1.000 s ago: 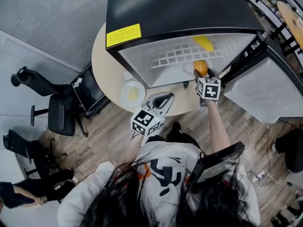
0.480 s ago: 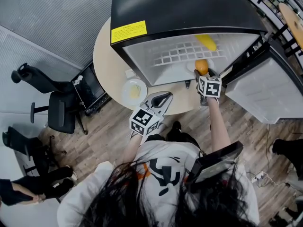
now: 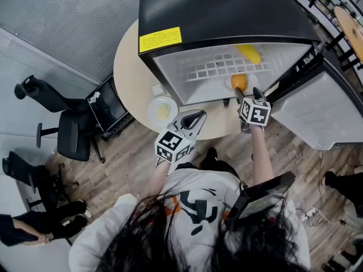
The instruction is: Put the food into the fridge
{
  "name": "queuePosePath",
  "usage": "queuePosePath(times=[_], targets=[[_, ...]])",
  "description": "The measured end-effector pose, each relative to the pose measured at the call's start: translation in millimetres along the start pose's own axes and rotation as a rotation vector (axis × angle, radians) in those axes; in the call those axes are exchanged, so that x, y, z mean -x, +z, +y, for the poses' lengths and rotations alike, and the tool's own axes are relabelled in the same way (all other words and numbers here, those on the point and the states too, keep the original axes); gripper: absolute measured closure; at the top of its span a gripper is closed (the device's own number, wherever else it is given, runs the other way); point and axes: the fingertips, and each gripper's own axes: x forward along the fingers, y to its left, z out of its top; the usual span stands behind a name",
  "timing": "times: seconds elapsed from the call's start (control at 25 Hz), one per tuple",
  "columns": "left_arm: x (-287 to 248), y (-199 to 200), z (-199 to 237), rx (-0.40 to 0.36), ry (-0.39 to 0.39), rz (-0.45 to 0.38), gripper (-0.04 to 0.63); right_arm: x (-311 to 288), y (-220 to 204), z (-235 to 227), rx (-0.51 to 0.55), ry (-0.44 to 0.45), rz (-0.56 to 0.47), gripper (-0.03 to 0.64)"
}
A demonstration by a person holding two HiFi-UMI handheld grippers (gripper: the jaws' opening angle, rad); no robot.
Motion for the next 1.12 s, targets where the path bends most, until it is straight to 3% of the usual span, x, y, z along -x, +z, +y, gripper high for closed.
queuePosePath(times=[0.36, 0.84, 0.96, 1.12], targets=[[0.7, 1.8, 0.6, 0.001, -0.007, -0.012, 0.584, 50.5, 19.9, 31.1, -0.11, 0.073, -0.146, 0.291], [16.2, 1.6, -5.7, 0.003, -0.01, -0.029, 0.584, 109.1, 40.2, 84.9, -0.175, 0.201, -0.275, 0.299], [20.2, 0.1, -7.7, 0.005, -0.012, -0.029, 0.584, 117.8, 38.9, 92.6, -0.184, 0.2, -0.289, 0.345], [25.5, 0.6, -13.3, -0.004, -0.02, -0.032, 0.584, 129.1, 33.8, 95.3, -0.222, 0.179, -0.31, 0.497]])
